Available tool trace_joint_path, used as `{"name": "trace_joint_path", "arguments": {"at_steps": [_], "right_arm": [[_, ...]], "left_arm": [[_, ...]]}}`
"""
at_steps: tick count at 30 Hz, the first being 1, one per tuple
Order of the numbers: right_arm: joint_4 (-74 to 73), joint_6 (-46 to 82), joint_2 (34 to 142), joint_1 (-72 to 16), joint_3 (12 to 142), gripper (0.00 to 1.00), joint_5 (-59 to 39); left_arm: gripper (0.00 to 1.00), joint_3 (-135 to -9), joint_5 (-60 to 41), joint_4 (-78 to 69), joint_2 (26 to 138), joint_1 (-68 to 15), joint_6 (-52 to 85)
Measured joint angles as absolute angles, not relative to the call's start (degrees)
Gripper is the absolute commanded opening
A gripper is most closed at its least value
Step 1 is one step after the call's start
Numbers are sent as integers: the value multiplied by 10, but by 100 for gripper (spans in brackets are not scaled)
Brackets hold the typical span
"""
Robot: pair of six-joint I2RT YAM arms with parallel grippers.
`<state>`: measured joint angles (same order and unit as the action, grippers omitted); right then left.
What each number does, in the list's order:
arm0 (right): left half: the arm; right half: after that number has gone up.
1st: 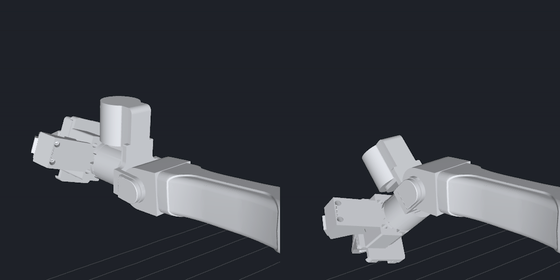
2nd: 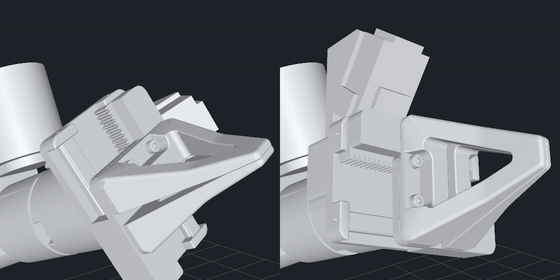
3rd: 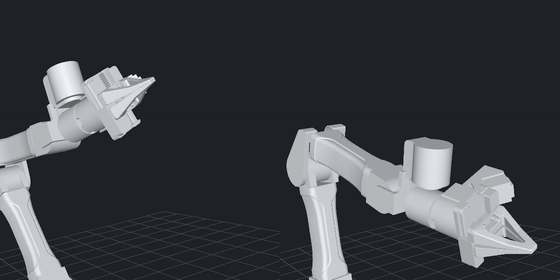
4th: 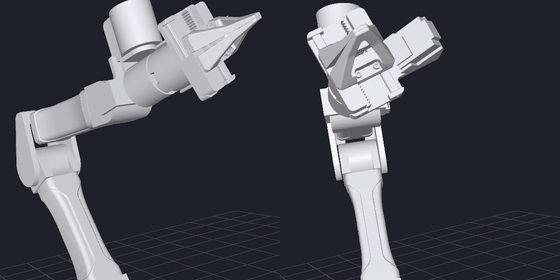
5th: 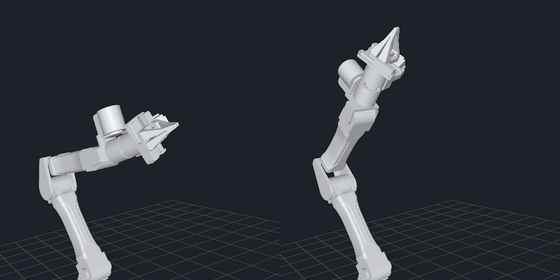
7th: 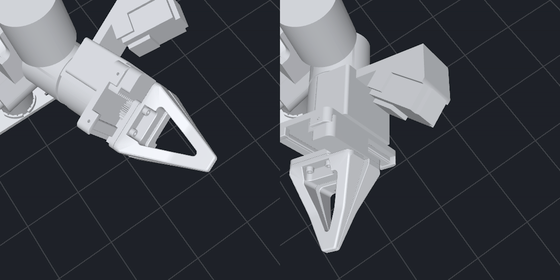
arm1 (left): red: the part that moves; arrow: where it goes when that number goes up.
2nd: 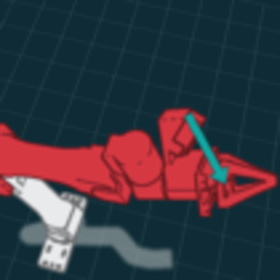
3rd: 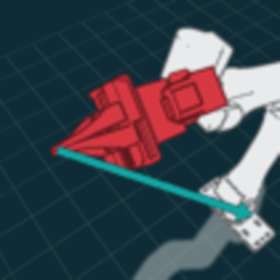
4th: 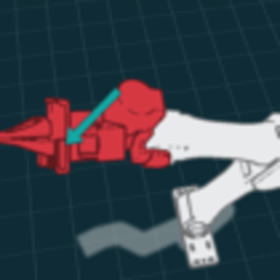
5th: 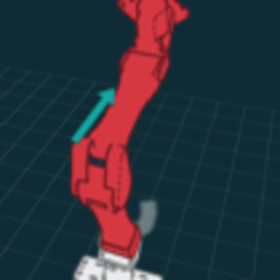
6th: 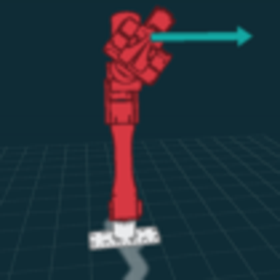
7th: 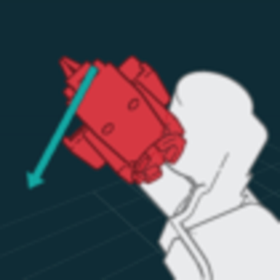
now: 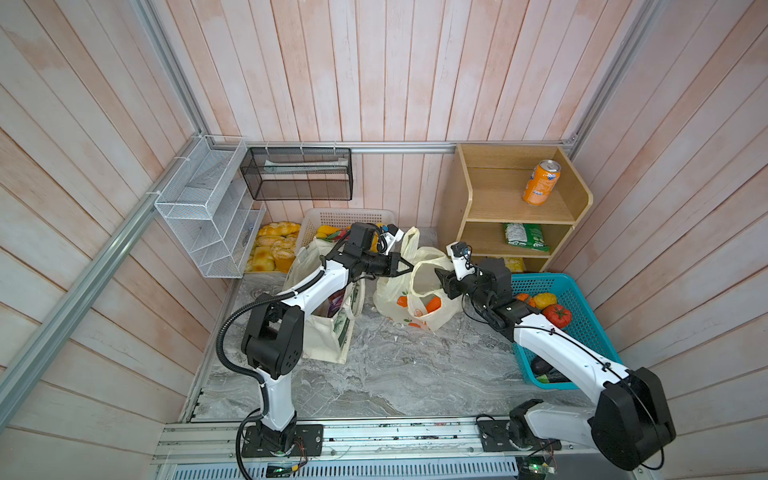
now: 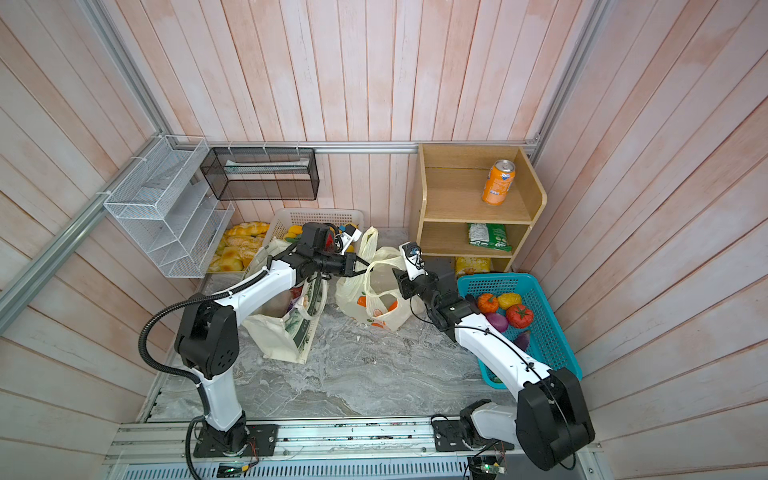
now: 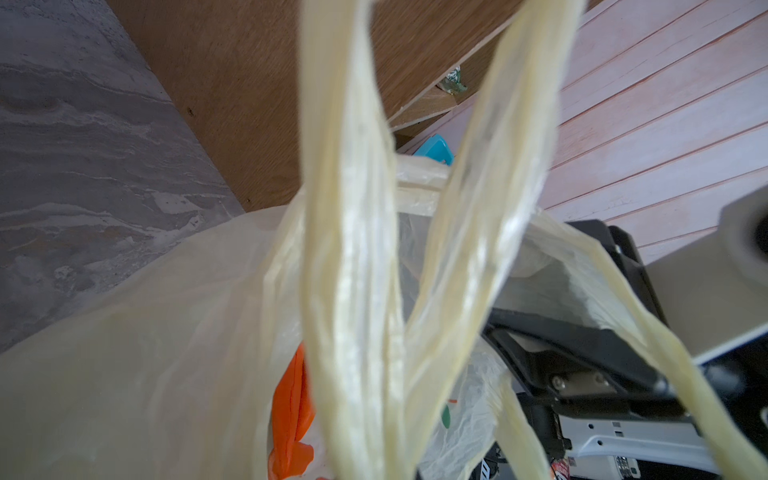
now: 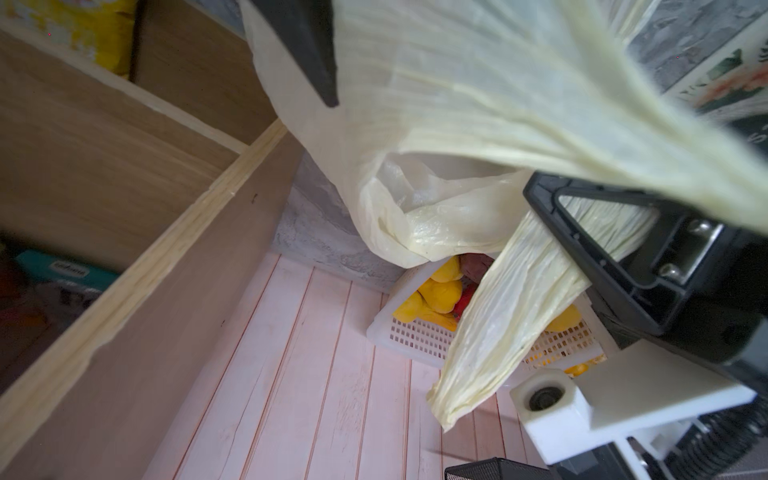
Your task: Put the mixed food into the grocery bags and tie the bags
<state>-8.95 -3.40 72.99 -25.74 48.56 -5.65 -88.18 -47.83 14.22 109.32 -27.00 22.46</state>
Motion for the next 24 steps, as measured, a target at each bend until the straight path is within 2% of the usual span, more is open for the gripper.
{"name": "trace_joint_path", "arguments": {"at_steps": [8,16,22,23,24], "right_arm": [[-11,35,670,-257,498,0,-85],[47,248,499,-258,475,0,-93],[71,364,483,-258,437,1,-88],[74,371,494,-258,437,7,-86],[79,376,507,-258,437,18,-86]], "left_arm": [[0,-881,-483,139,1092,-270,234],[0,-877,-484,135,1089,-271,247],[0,-877,-482,137,1089,-275,251],[0,-877,-481,138,1089,-275,251],[0,-878,-480,142,1089,-276,251]]}}
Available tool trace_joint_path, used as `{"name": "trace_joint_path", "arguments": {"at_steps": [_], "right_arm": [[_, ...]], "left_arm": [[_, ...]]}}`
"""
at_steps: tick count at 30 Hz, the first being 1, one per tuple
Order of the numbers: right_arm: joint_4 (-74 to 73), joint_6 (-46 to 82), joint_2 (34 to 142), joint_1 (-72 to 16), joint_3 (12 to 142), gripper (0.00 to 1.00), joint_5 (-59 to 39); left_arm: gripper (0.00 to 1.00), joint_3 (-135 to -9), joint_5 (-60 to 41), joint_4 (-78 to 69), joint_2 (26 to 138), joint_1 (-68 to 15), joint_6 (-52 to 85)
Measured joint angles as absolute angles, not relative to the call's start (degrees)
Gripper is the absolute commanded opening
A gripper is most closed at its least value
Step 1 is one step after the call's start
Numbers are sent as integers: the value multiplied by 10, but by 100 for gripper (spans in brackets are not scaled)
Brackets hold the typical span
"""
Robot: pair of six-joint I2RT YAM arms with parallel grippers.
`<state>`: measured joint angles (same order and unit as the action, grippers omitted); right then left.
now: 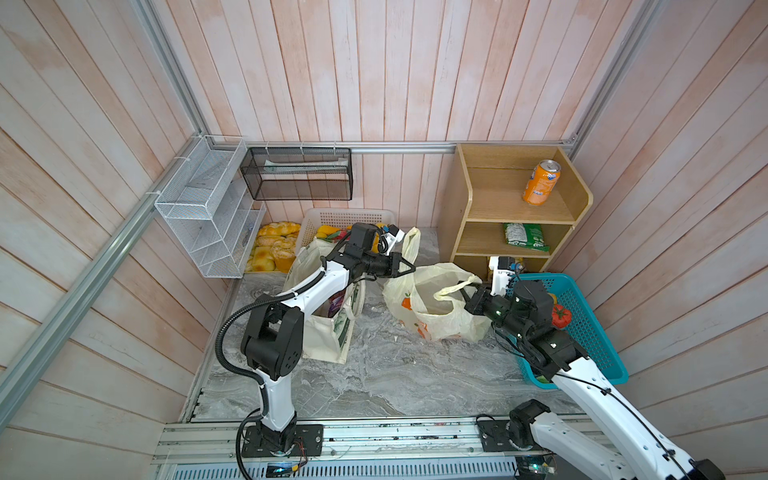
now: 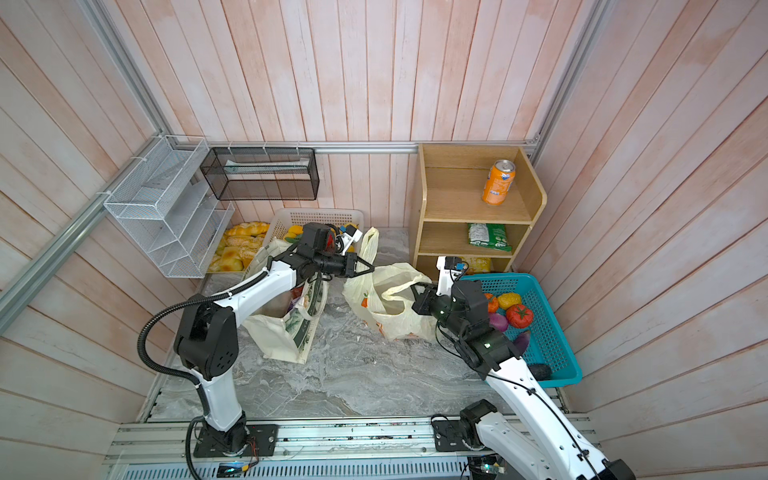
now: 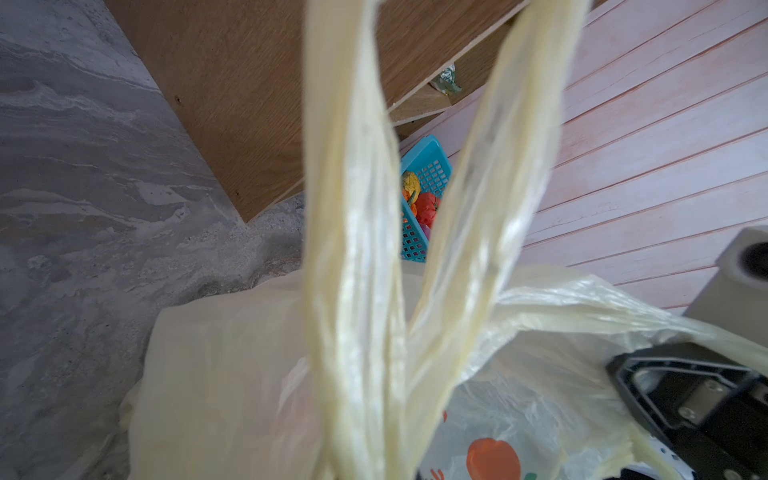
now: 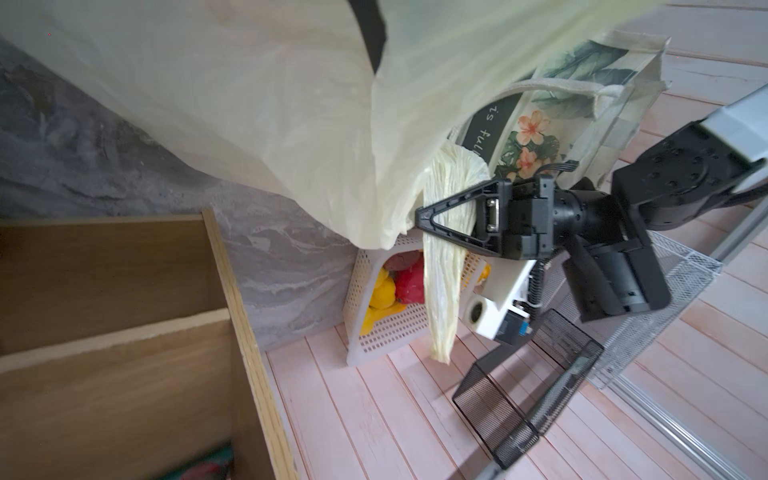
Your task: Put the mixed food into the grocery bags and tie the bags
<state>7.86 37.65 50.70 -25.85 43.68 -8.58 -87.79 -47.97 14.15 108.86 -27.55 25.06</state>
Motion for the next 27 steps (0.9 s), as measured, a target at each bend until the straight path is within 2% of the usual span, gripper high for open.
{"name": "trace_joint_path", "arguments": {"at_steps": [1,3,5,7,20,23,27], "right_arm": [[83,381,518,-258,437,32,-84],[97,379,535,-258,438,53,-83],[114,373,542,-258,444,66,-80],[128,362,537,-258,453,74,-79],[172,282,375,-258,464,87,-79],[174,268,342,-260,443,98,-85],[178,255,329,-283,407,98,-83]], "left_arm": [[0,-879,-478,145,1089,-276,250],[0,-887,-474,160,1090,-276,249],[0,-900,-467,175,1092,-275,247],[0,-915,-460,188,1095,-276,246],[0,-934,-445,222,1115,-275,242],[0,-934,-445,222,1115,-274,242],[0,-935,-445,223,1115,-274,242]]}}
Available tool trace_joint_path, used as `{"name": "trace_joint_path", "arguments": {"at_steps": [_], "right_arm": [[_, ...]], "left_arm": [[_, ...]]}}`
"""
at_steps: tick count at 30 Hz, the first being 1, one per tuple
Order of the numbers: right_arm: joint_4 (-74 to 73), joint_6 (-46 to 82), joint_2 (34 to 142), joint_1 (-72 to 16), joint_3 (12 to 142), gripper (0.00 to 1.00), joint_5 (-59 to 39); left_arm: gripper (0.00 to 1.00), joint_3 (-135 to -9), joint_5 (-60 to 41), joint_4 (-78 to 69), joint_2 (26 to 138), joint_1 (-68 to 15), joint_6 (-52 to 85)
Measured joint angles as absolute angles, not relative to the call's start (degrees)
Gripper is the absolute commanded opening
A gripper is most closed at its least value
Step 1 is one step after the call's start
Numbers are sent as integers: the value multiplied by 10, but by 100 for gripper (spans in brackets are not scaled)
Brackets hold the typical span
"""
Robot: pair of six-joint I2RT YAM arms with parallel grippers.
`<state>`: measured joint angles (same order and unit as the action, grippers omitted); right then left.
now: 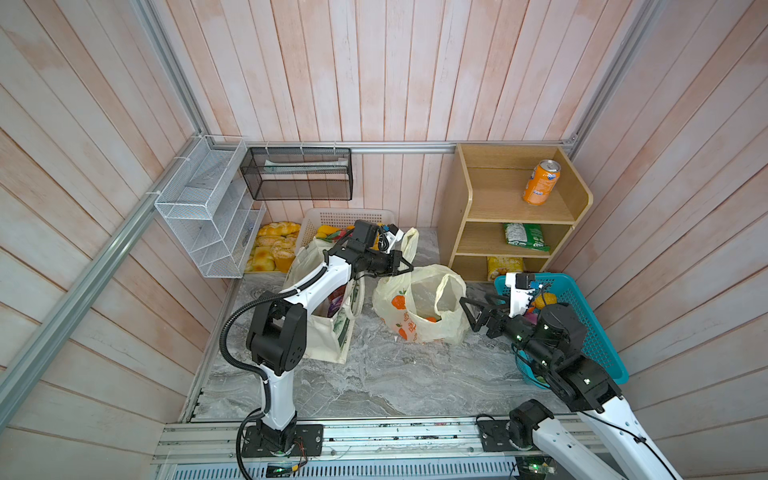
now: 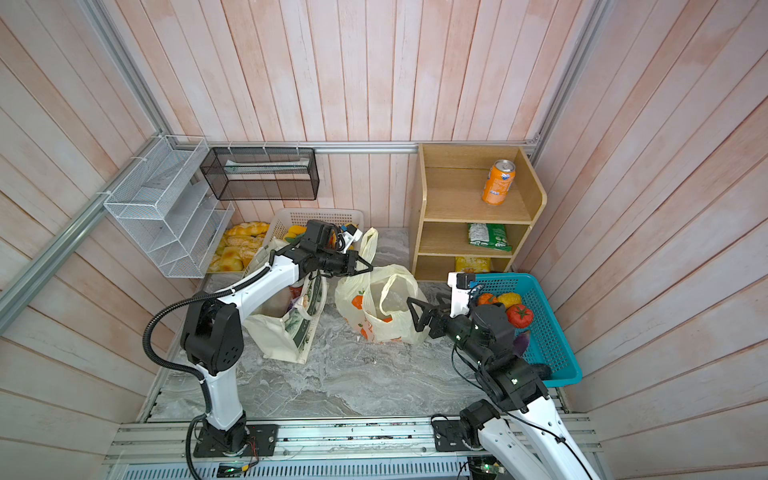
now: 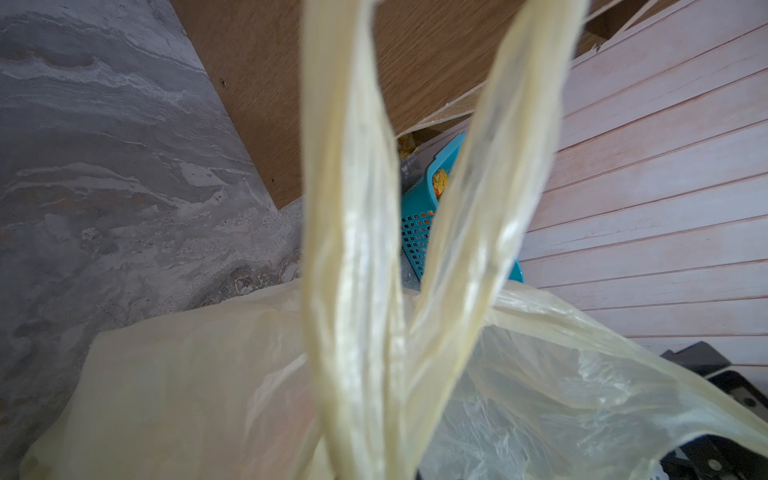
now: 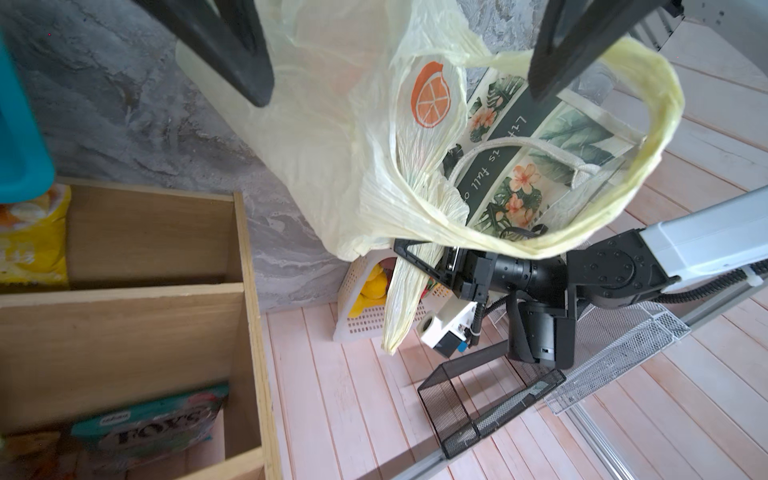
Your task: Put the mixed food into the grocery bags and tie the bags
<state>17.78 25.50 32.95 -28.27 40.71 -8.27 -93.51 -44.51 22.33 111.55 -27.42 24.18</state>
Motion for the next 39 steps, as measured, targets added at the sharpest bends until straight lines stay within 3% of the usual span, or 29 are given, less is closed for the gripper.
{"name": "trace_joint_path", "arguments": {"at_steps": [13,23,30,39], "right_arm": [[197,230,393,-520,393,98,141],[164,191,437,-532,393,98,320],[81,133,438,-463,384,98,295],[-22,88,470,-340,361,98,153]], "left_arm": [[0,-952,-446,228,1122,-274,242],[0,-952,-446,233,1122,-274,242],[0,-952,-447,234,1122,-274,242],[0,-952,-452,233,1122,-274,242]]}}
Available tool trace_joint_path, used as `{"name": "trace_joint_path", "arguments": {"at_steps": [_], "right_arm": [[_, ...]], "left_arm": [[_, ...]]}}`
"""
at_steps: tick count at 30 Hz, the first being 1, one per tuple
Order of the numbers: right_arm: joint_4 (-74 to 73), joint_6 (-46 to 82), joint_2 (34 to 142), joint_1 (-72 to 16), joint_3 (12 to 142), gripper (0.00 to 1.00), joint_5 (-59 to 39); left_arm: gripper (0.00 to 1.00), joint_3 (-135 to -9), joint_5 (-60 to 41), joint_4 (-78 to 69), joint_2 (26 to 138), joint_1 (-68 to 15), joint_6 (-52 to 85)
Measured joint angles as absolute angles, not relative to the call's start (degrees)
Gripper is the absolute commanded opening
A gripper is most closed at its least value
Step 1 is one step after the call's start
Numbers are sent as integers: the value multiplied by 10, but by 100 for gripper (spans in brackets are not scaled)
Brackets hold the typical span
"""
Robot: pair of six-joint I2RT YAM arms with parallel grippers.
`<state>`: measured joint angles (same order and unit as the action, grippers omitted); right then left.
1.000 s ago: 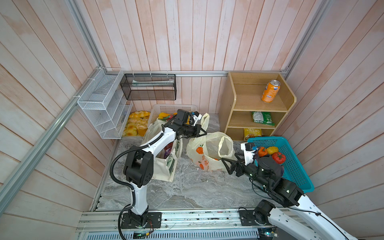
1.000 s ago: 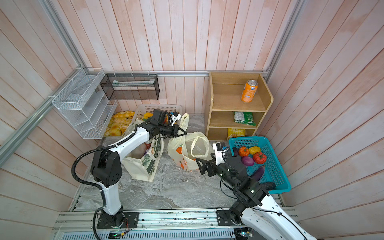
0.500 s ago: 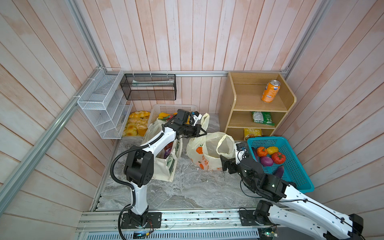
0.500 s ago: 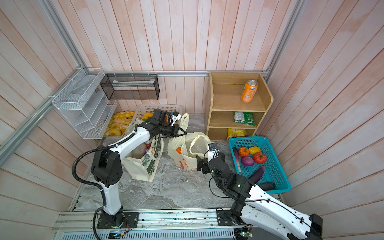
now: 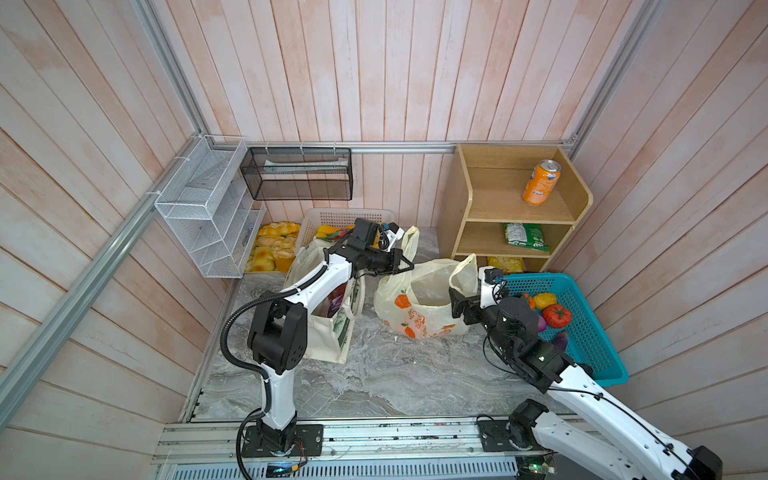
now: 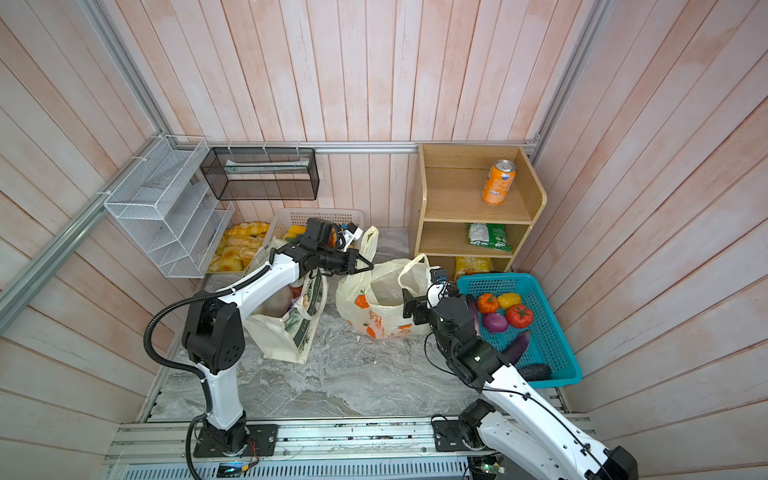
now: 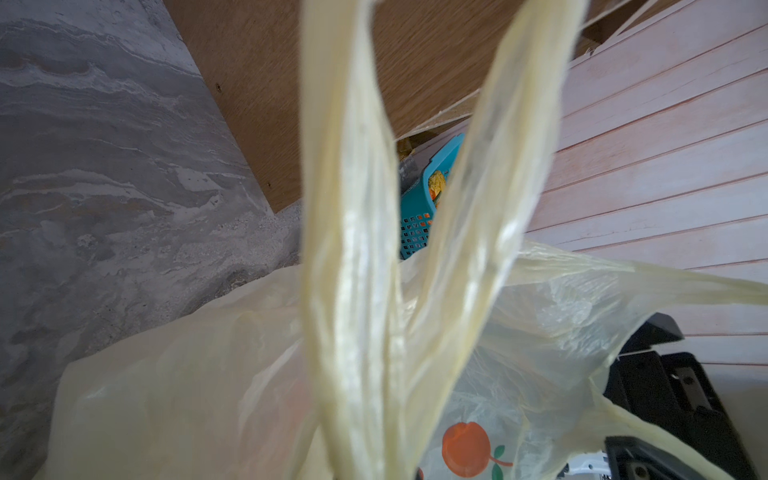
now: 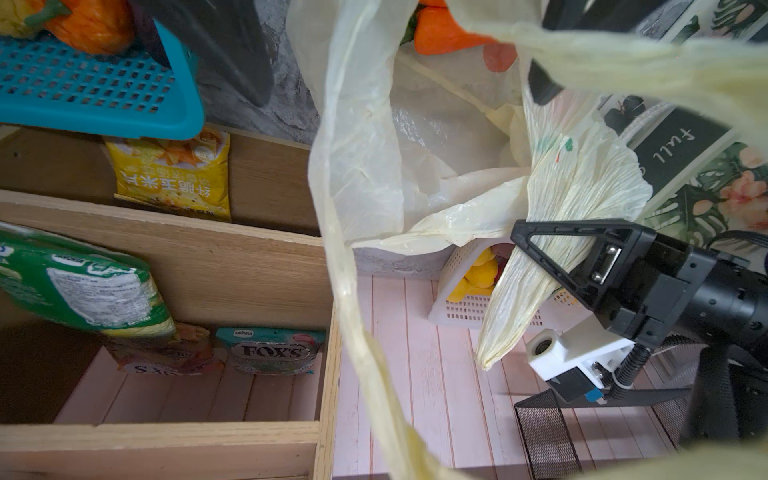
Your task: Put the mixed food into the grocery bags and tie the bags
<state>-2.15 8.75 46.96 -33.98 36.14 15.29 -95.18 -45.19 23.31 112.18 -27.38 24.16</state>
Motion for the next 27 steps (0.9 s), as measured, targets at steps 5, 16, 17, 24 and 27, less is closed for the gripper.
{"name": "trace_joint_path", "arguments": {"at_steps": [5,16,17,24,27], "right_arm": [[-81,68,503,-270,359,98,51],[-196,74,629,-203,359,61,-113],[-203,77,637,-203,359,53,-124],[-232,87,658,-202,365,0,-170],[-237,94,658,-202,373,0,-184]], "left_arm": [[0,-952,-464,231,1122,-274,239],[0,-954,-491,232,1123,-277,227],[0,-955,-493,232,1123,-277,225],[0,-960,-504,232,1124,-283,220],[0,-960,-505,232,1124,-285,220]]}}
